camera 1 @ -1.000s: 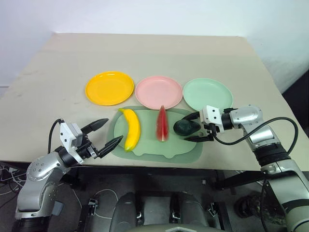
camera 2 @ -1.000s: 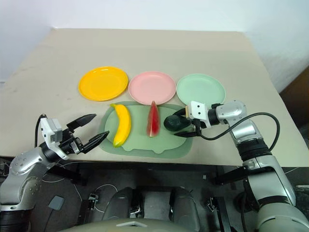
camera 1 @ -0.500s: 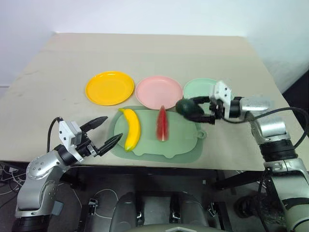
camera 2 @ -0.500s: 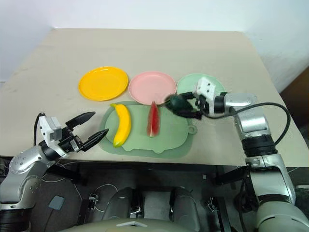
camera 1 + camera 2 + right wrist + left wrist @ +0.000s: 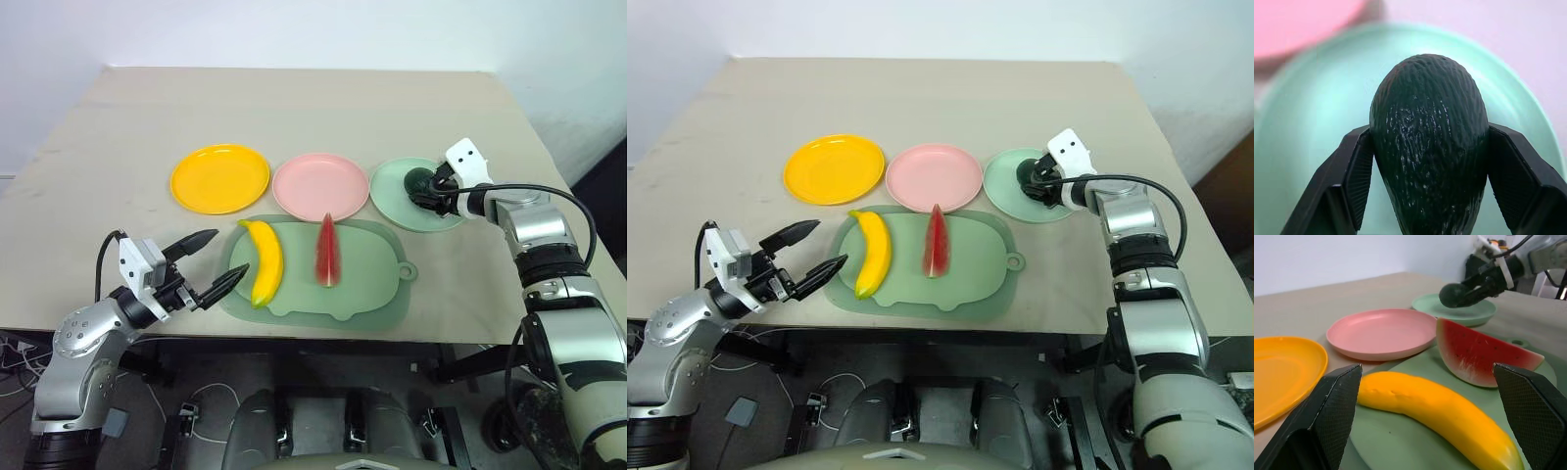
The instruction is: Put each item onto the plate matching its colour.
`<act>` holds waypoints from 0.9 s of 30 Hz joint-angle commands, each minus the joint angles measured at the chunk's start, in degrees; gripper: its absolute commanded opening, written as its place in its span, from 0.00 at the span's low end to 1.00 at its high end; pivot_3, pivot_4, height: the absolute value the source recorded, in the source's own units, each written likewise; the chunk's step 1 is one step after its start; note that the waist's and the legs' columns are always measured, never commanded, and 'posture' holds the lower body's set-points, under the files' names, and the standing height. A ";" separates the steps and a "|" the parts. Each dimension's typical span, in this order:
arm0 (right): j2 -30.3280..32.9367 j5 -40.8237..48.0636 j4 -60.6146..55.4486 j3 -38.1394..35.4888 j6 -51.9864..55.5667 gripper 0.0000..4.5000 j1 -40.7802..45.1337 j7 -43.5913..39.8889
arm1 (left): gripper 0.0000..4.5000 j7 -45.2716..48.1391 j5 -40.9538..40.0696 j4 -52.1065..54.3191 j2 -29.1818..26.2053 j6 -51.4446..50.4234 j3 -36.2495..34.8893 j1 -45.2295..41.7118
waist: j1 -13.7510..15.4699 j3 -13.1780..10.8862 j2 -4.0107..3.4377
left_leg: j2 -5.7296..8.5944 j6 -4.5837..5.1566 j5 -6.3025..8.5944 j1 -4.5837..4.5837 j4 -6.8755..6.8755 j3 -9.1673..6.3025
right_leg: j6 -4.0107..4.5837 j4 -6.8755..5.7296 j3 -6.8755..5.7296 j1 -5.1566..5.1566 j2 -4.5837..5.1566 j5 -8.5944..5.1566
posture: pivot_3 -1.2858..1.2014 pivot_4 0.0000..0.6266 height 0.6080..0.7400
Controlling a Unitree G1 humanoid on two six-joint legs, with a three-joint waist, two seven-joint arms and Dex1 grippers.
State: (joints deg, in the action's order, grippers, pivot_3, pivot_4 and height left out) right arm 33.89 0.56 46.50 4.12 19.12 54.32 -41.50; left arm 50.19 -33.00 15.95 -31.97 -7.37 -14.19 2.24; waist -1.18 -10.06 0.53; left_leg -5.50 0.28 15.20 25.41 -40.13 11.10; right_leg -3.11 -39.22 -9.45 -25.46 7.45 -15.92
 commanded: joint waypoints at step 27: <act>-9.11 25.78 -65.98 -15.65 71.70 0.99 -8.48 9.22 | 1.00 -0.12 0.33 0.60 0.55 0.72 0.90 -1.14 | 0.24 -0.01 -0.10 | -0.15 0.02 0.02 0.04 0.03 -0.07 | 0.05 0.01 0.06 -0.06 0.01 0.03 | 0.52 0.24 0.66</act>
State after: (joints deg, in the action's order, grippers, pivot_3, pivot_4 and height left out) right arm 25.65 24.01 -16.59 -9.96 85.50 44.13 -33.32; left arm 49.93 -32.98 15.84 -31.44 -7.40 -13.47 1.89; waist -0.94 -10.08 0.43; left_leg -5.64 0.30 15.22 25.45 -40.10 11.03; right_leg -3.06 -39.21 -9.39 -25.53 7.47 -15.89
